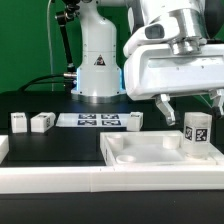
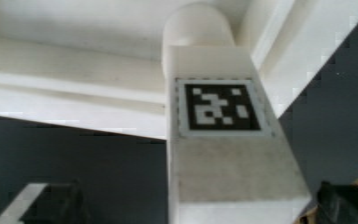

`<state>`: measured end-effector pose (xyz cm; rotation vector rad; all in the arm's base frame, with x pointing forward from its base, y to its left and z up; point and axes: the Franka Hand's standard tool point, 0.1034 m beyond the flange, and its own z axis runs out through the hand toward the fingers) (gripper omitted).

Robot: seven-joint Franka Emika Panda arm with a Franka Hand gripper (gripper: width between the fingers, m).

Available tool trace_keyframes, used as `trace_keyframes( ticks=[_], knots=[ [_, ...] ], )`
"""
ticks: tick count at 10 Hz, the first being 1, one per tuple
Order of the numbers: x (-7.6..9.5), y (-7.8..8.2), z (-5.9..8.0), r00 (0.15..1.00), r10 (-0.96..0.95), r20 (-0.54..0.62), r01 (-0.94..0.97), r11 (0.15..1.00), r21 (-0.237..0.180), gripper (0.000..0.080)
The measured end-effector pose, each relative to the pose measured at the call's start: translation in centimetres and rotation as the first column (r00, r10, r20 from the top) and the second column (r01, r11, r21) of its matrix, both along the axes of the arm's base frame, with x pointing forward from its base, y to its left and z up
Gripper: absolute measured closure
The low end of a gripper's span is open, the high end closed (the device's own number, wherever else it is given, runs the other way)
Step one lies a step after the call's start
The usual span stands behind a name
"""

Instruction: Assemble square table

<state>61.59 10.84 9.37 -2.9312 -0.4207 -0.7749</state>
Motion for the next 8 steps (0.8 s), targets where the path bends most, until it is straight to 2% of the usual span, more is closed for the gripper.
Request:
trace_keyframes(
  ticks=[3, 5, 7, 8],
  knots=[
    [0.2, -0.2, 2.1, 1.0, 0.006, -0.015, -0.006, 1.0, -0.003, 0.015],
    [-0.1, 0.1, 1.6, 0.998, 0.011, -0.054, -0.011, 1.0, -0.002, 0.015],
    [-0.7, 0.8, 0.7, 0.978, 0.017, -0.208, -0.016, 1.0, 0.005, 0.015],
    [-0.9, 0.7, 0.4, 0.966, 0.018, -0.26, -0.019, 1.0, 0.001, 0.015]
  ],
)
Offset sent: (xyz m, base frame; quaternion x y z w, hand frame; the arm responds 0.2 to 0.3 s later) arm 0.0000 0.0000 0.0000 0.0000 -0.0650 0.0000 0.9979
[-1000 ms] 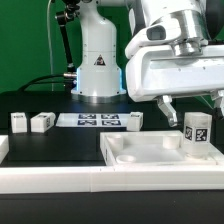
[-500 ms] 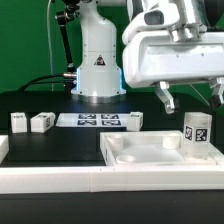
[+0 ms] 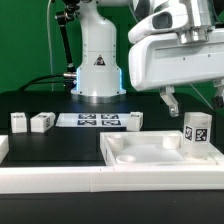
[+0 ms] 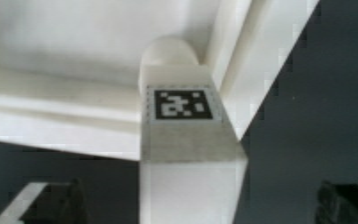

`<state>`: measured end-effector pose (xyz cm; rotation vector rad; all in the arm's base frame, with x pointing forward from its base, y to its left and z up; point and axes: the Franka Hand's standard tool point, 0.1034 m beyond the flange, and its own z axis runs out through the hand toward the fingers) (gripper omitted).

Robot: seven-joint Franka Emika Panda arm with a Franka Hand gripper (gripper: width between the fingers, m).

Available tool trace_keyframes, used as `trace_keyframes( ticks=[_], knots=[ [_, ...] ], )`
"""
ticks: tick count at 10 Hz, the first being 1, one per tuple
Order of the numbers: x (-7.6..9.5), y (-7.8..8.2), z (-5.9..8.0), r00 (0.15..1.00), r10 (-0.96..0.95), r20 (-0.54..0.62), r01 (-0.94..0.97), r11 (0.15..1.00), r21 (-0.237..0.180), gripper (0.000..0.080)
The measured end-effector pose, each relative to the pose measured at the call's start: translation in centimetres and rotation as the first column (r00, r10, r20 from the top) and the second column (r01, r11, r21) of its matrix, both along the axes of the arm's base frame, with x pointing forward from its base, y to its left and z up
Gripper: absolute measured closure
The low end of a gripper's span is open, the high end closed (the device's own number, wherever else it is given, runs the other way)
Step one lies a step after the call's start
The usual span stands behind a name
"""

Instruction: Assemble square table

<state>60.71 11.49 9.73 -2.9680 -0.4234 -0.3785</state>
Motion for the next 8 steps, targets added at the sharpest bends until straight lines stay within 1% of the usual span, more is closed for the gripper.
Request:
trace_keyframes(
  ticks=[1, 2, 3, 4, 6, 8],
  knots=[
    [-0.17, -0.49, -0.06, 0.997, 0.01, -0.076, -0.01, 1.0, -0.005, 0.015],
    [0.08, -1.05, 0.08, 0.993, 0.011, -0.122, -0.012, 1.0, -0.006, 0.015],
    [-0.26, -0.87, 0.19, 0.98, 0.017, -0.197, -0.018, 1.0, -0.002, 0.015],
    [-0.18, -0.55, 0.22, 0.975, 0.02, -0.223, -0.021, 1.0, 0.001, 0.015],
    [-0.16, -0.58, 0.04, 0.974, 0.003, -0.226, -0.003, 1.0, 0.001, 0.015],
    [-0.28, -0.28, -0.76, 0.969, -0.056, -0.241, 0.057, 0.998, -0.004, 0.015]
  ],
)
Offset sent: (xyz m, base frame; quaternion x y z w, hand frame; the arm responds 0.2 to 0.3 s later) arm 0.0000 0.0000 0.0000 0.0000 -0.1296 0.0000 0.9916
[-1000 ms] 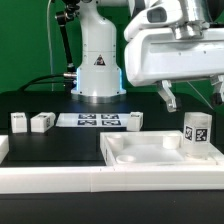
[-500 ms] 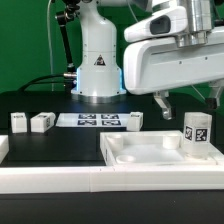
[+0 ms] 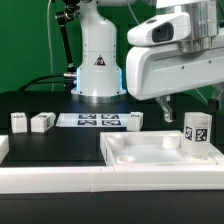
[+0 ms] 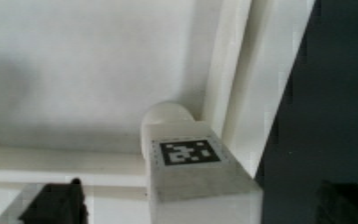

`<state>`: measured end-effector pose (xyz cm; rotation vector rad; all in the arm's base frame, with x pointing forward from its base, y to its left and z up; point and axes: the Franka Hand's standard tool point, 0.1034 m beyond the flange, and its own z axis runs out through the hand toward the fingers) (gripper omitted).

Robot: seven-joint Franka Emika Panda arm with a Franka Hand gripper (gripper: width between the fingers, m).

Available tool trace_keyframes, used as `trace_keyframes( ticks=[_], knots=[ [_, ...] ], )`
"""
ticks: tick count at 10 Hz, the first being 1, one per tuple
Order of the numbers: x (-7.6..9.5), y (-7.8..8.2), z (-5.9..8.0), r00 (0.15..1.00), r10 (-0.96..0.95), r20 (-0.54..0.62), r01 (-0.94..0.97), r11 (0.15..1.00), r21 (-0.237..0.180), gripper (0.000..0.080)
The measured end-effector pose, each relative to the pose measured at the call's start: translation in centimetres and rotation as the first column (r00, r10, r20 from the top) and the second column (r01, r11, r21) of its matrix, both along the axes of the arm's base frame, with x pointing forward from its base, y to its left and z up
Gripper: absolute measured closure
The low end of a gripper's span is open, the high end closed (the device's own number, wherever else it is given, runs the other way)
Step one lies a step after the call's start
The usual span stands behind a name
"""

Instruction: Assemble square table

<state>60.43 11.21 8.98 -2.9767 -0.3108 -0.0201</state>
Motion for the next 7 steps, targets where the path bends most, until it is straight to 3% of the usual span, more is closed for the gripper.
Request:
trace_keyframes(
  ticks=[5, 6, 7],
  knots=[
    [0.12, 0.38, -0.05, 1.0, -0.026, -0.004, 0.026, 1.0, -0.004, 0.015],
    [0.22, 0.2, 0.02, 1.0, -0.005, 0.0, 0.005, 1.0, -0.004, 0.028],
    [0.2, 0.2, 0.0, 1.0, -0.006, 0.0, 0.006, 1.0, -0.004, 0.028]
  ],
)
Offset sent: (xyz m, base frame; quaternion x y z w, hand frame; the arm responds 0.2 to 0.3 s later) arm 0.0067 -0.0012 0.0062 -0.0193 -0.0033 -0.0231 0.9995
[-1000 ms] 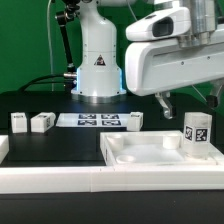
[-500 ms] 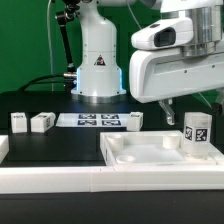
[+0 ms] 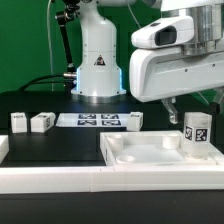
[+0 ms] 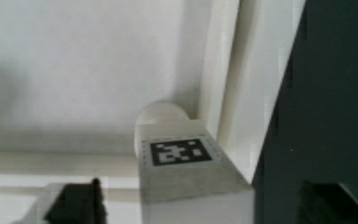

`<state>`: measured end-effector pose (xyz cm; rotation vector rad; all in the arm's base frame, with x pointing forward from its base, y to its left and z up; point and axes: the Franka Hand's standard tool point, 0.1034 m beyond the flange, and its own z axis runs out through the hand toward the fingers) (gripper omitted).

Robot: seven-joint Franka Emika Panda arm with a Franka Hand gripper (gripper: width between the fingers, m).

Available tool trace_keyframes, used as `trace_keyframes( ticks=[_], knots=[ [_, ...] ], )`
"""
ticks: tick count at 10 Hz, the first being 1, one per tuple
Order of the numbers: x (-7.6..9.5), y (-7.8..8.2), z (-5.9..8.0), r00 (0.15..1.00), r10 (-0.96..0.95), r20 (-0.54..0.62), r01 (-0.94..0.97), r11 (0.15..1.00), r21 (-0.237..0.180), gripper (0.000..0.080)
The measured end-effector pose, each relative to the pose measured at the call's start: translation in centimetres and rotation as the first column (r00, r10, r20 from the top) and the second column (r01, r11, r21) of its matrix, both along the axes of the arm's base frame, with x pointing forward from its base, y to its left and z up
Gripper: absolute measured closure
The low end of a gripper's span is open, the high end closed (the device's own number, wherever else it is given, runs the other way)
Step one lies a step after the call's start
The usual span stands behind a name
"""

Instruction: Assemble square table

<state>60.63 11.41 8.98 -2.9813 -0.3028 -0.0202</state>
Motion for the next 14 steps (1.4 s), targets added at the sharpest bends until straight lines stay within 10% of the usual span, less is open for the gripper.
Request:
trace_keyframes(
  ticks=[2, 7, 14],
  knots=[
    [0.01, -0.02, 0.0, 1.0, 0.0, 0.0, 0.0, 1.0, 0.0, 0.0506],
    [0.0, 0.12, -0.03, 0.99, -0.139, -0.014, 0.139, 0.99, 0.011, 0.0505],
    [-0.14, 0.62, -0.13, 0.669, -0.734, -0.12, 0.742, 0.668, 0.049, 0.0505]
  ],
)
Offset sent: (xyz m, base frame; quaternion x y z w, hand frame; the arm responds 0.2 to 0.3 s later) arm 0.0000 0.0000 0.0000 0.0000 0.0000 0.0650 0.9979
